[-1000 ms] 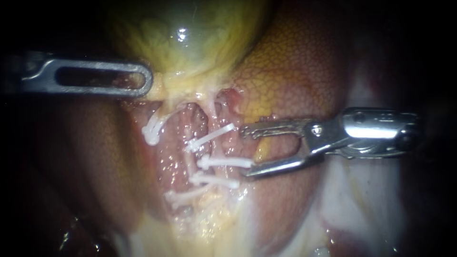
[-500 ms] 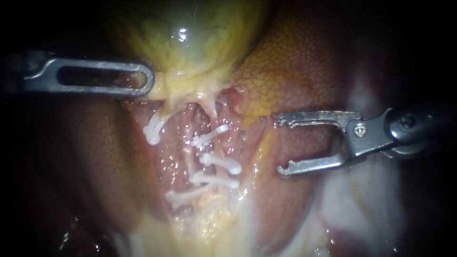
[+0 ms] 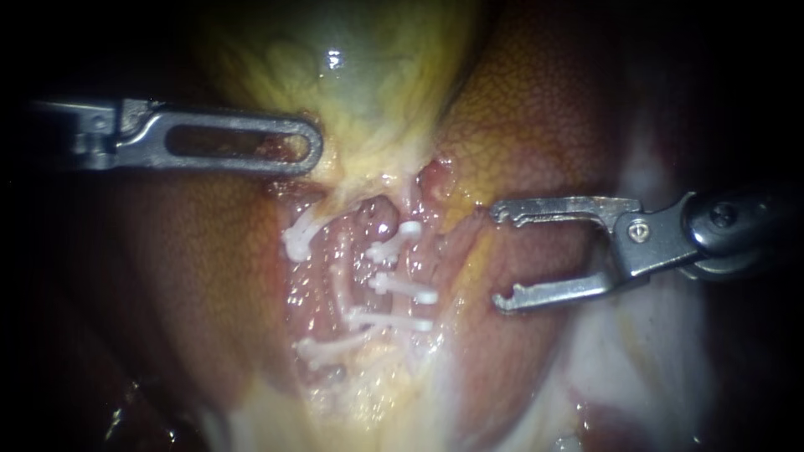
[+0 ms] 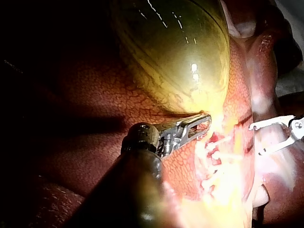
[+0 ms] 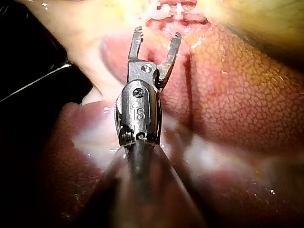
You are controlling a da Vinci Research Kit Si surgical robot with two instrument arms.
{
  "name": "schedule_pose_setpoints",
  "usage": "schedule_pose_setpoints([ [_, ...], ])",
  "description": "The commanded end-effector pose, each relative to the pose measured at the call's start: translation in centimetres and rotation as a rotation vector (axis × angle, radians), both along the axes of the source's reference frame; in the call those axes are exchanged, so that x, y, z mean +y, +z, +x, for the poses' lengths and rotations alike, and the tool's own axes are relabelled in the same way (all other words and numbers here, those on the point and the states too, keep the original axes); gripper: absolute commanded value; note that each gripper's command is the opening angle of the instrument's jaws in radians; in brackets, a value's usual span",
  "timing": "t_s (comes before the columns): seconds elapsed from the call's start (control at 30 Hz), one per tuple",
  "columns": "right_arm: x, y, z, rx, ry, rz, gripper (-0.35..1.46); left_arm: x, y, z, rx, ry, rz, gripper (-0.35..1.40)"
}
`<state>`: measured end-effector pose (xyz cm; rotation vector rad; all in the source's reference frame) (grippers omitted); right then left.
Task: Going back third clip right tube
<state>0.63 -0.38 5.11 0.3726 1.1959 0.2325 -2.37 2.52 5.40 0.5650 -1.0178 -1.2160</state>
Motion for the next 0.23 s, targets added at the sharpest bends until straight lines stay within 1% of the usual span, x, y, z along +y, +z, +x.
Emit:
schedule_pose_setpoints([
  [0.03, 0.0, 0.0, 0.0, 0.0, 0.0, 0.0, 0.5, -0.01, 0.0, 0.0, 0.001, 0.0, 0.0, -0.35],
  [0.23, 0.0, 0.0, 0.02, 0.0, 0.001, 0.0, 0.5, 0.0, -0.03, 0.03, 0.0, 0.001, 0.001, -0.35],
])
